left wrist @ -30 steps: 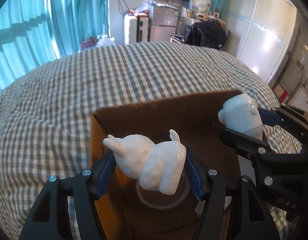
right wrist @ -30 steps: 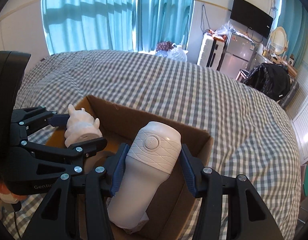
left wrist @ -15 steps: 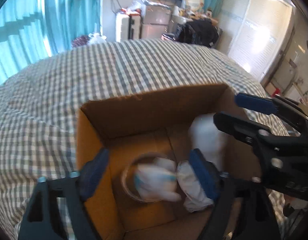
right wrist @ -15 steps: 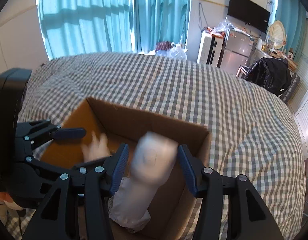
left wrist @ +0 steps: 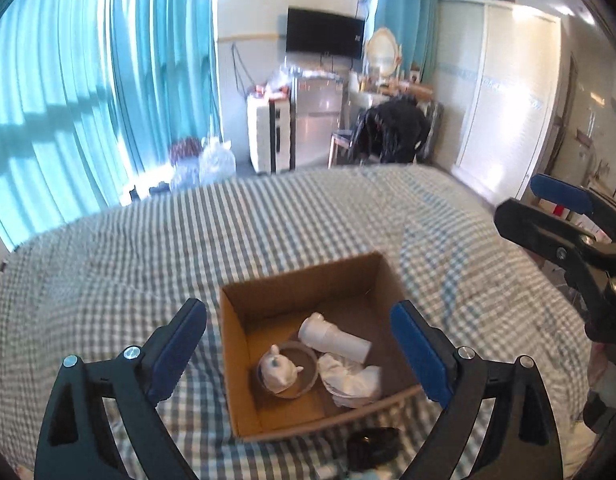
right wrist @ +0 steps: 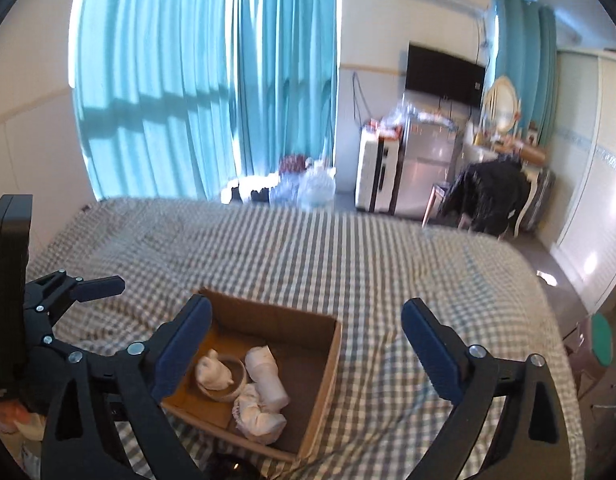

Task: Organize objects
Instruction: 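Grasp the blue Vinda tissue pack with the left gripper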

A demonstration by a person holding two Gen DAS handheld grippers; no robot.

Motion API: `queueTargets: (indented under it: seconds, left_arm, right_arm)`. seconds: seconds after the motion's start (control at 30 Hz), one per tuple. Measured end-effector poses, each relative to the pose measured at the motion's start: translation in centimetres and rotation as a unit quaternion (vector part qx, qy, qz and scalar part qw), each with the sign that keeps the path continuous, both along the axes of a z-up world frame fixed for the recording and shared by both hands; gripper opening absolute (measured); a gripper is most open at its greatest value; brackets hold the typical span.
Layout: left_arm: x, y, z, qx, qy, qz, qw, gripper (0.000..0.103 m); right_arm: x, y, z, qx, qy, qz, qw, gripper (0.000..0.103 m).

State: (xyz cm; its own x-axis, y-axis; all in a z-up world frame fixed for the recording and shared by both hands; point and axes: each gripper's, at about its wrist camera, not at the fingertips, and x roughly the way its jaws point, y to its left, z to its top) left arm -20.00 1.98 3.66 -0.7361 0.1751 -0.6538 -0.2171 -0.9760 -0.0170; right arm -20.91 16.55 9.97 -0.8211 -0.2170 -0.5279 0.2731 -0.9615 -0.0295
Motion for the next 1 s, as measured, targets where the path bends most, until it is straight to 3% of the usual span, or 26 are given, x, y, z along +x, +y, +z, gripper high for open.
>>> queueTargets:
  seconds: [0.3,0.53,0.73,0.87,1.0]
  left_arm:
    - [8.8,-1.9,9.1,-0.003,0.061,0.033,0.9976,0.102]
    - [14.4,-2.2,11.7,-0.020,0.086,0.041,0.9953,0.103]
    - [17.3,-3.2,9.4,-0.013,0.097,0.074,0.9925,0.103]
    - [18.2,-3.6,5.6,-0.037,0.089,0.104,0.9899,0.103]
    - [18.4,-3.9,0.0,-0.021,0.062,0.099,0.9929,0.103]
  right_arm:
    - [11.0,0.7,9.1,0.059,0.099,0.002,0.993,0.101]
    - [16.6,0.5,12.2,0.047,0.127,0.030,0.990,0.102]
    - [19.5,0.3,9.5,0.031,0.112,0.052,0.992,0.102]
    - [19.6,0.1,4.8,0.033,0.078,0.050,0.995,0.102]
    - [18.9,-0.6,-1.4,0.038,0.026,0.061,0.997,0.102]
